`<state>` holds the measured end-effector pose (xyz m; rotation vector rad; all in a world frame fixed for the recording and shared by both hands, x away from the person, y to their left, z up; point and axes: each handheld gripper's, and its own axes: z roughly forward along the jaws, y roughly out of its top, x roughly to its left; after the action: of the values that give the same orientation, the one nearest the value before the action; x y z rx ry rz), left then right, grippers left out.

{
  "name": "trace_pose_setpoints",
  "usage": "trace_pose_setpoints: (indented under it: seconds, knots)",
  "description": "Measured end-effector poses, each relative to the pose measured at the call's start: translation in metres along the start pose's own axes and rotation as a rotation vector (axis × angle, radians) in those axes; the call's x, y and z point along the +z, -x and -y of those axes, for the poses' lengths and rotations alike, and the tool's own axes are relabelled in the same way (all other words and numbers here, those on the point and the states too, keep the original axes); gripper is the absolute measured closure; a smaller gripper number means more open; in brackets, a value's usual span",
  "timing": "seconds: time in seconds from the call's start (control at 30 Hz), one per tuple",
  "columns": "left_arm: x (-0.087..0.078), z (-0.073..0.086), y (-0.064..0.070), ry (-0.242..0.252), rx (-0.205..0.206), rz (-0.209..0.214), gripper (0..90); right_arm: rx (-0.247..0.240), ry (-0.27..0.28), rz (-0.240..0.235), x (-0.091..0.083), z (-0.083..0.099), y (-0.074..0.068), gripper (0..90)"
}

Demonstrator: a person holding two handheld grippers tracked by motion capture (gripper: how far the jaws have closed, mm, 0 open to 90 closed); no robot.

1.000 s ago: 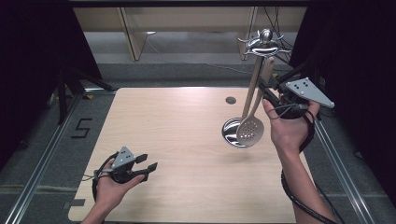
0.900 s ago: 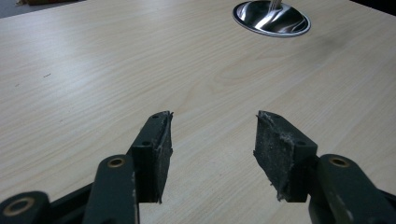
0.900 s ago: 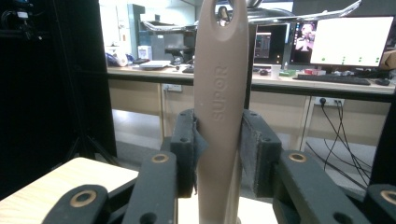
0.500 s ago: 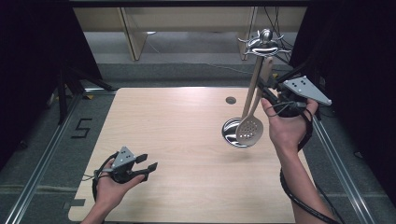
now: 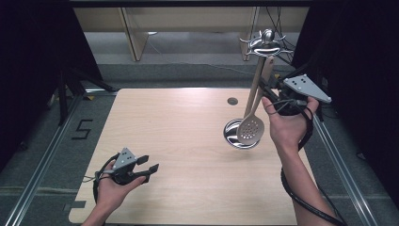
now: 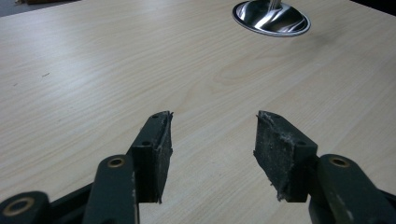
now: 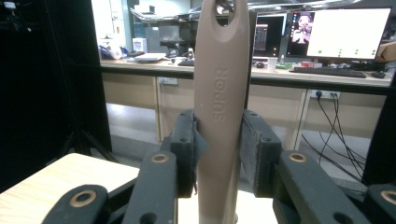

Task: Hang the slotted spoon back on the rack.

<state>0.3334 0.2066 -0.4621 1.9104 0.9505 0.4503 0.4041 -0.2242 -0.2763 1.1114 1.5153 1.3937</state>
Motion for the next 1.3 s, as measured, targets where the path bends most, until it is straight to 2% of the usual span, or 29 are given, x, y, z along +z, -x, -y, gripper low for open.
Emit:
trace_pose_setpoints:
  seconds: [0.07, 0.1, 0.13, 0.2, 0.23, 0.37, 0.57, 0.6, 0.7, 0.83, 0.9, 0.93, 1.03, 1.1, 1.17, 1.2, 1.3]
  knots:
    - [0.0, 0.0, 0.0, -0.001, 0.001, 0.0, 45.2, -0.019, 0.007, 0.011, 0.0021, 0.0001, 0.0011, 69.1]
    - [0.0, 0.0, 0.0, 0.0, 0.0, 0.0, 45.2, -0.005, 0.001, 0.01, 0.002, 0.0003, 0.0002, 69.1]
    - [0.0, 0.0, 0.0, 0.0, 0.0, 0.0, 45.2, -0.021, 0.005, 0.01, 0.0031, 0.0003, 0.0016, 69.1]
    - [0.0, 0.0001, -0.0001, 0.0, 0.0, 0.001, 45.2, 0.004, -0.005, 0.015, 0.003, 0.0004, -0.0004, 69.1]
    - [0.0001, 0.0001, -0.0001, 0.001, -0.001, 0.001, 45.1, -0.022, -0.002, 0.011, 0.0038, -0.0001, 0.0015, 69.0]
    - [0.0003, 0.0001, 0.0, 0.0, -0.002, 0.002, 45.1, -0.008, -0.008, 0.013, 0.005, -0.0004, 0.0004, 69.0]
    - [0.0, 0.0002, 0.0, 0.001, -0.002, 0.001, 45.1, -0.021, 0.001, 0.015, 0.0078, -0.0007, 0.0011, 69.0]
    - [-0.0002, 0.0002, 0.0004, 0.0, -0.004, -0.003, 45.1, -0.002, -0.006, 0.016, 0.0075, -0.0006, -0.0005, 69.0]
    - [-0.0004, 0.0002, 0.0004, 0.001, -0.006, -0.006, 45.1, -0.015, -0.007, 0.011, 0.0081, -0.0009, 0.0007, 68.9]
    - [-0.0005, 0.0004, 0.0006, 0.0, -0.007, -0.008, 45.1, -0.008, -0.009, 0.015, 0.0081, -0.0004, 0.0005, 68.6]
    - [-0.0006, 0.0003, 0.0004, 0.0, -0.004, -0.006, 45.1, -0.024, -0.006, 0.016, 0.0089, -0.0001, 0.0019, 68.4]
    - [-0.0006, 0.0003, 0.0003, -0.001, -0.003, -0.006, 45.1, -0.007, -0.009, 0.012, 0.0083, -0.0001, 0.0011, 68.2]
    - [-0.0007, 0.0004, 0.0004, -0.001, -0.007, -0.008, 45.1, -0.01, -0.005, 0.012, 0.0075, -0.0006, 0.0006, 67.6]
    - [-0.0007, 0.0003, 0.0002, -0.001, -0.003, -0.007, 45.1, -0.03, 0.004, 0.006, 0.0078, -0.0013, 0.0022, 65.5]
    - [-0.0009, 0.0006, 0.0005, -0.002, -0.007, -0.008, 45.1, -0.017, 0.004, 0.007, 0.0066, -0.0013, 0.0007, 61.8]
    - [-0.0007, 0.0008, 0.0007, 0.001, -0.01, -0.008, 45.1, -0.034, 0.011, 0.007, 0.0069, -0.0011, 0.0017, 59.3]
    - [-0.0007, 0.0009, 0.0005, 0.003, -0.007, -0.007, 45.1, -0.026, 0.001, -0.002, 0.0064, 0.0013, 0.0019, 52.4]
